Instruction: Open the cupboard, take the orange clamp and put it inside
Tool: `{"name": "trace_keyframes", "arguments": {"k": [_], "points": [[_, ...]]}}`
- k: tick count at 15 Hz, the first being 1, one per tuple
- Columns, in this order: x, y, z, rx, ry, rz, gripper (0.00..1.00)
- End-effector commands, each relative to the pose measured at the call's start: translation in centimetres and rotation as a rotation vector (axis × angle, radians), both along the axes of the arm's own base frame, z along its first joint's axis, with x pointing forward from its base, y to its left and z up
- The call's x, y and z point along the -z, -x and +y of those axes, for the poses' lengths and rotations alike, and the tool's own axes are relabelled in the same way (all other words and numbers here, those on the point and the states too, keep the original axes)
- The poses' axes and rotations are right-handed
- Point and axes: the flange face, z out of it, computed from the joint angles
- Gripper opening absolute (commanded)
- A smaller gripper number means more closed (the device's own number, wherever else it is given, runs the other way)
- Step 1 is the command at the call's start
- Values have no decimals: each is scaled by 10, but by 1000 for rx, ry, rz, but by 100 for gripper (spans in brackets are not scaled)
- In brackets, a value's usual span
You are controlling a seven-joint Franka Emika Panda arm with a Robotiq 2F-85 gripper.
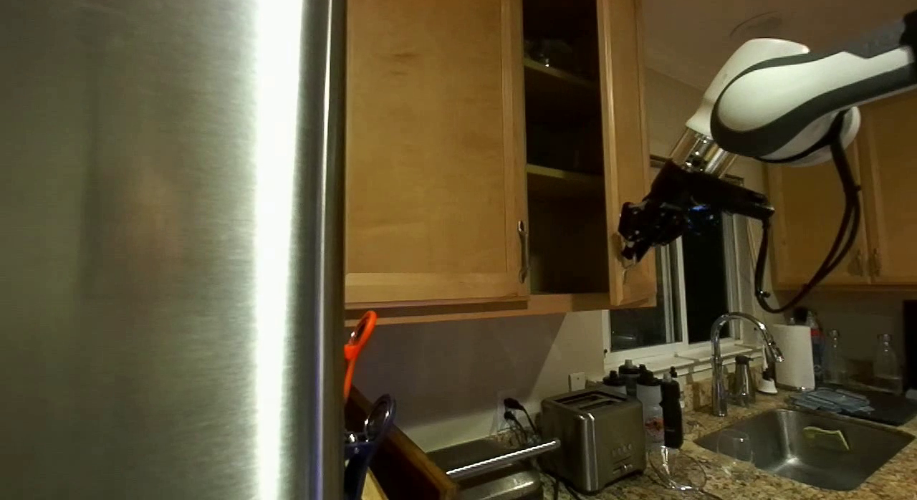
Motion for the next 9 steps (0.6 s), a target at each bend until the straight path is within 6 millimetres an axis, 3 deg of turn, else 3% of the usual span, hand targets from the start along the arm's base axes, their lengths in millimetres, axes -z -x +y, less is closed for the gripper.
{"name": "trace_keyframes", "arguments": {"k": [1, 9], "points": [[2, 6, -2, 12, -5, -1, 18], [9, 7, -3, 29, -18, 3, 18]]}}
